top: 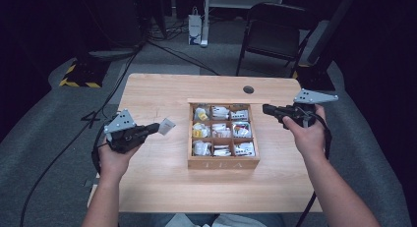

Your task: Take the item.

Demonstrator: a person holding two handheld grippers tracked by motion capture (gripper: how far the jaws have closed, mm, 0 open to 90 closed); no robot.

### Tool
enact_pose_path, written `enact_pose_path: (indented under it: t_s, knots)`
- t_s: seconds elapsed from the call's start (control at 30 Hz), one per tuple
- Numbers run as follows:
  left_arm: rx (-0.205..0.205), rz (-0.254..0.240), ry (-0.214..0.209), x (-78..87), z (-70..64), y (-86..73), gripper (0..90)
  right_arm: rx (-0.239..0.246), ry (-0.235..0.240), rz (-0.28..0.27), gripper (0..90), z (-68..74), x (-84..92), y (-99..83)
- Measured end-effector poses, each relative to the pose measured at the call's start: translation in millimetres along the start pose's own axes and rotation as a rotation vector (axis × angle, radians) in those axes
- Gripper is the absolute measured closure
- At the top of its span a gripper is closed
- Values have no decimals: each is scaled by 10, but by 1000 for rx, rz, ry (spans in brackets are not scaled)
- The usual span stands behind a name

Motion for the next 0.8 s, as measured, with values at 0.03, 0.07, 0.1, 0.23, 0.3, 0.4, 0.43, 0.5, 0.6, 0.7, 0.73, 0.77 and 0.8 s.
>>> enact_pose_path:
  t_s: [0.03,0.07,0.1,0.23,0.3,0.4,0.43,0.5,0.6,0.7,0.73,0.77,0.8]
  knots:
    - [2,5,11,3,21,-24,900,-1,0,-1,900,-1,-1,1]
    - [4,8,17,6,33,-39,900,-1,0,-1,900,-1,-1,1]
    - [7,11,29,9,49,-67,900,-2,-1,0,900,0,0,2]
    - [27,21,60,12,112,-174,900,0,-1,4,900,3,1,1]
    - [52,20,63,10,153,-252,900,-1,0,3,900,4,2,-1]
    - [85,-1,50,10,187,-348,900,-3,3,2,900,4,2,-5]
    - [102,-1,46,3,195,-389,900,-3,3,4,900,5,2,-7]
    - [104,20,58,-16,210,-437,900,-3,5,4,900,4,0,-7]
    - [106,62,80,-56,229,-511,899,-4,5,5,900,7,1,-9]
    - [113,98,98,-101,257,-588,899,-5,7,5,900,8,-4,-12]
    - [118,104,98,-111,272,-612,900,-4,7,7,900,9,-5,-12]
    - [127,107,96,-115,283,-630,899,-4,6,7,900,10,-5,-12]
    - [143,105,81,-122,306,-656,899,-4,7,8,900,10,-6,-13]
Point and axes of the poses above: each handheld gripper's, and its own axes: x roughly backward along the jaws, y roughly out of its top, z roughly to its left, the point moved 3 cm from there along -x, roughly forward along the jaws, and after that the axes turned 11 degrees about z, right-handed, at the moved point
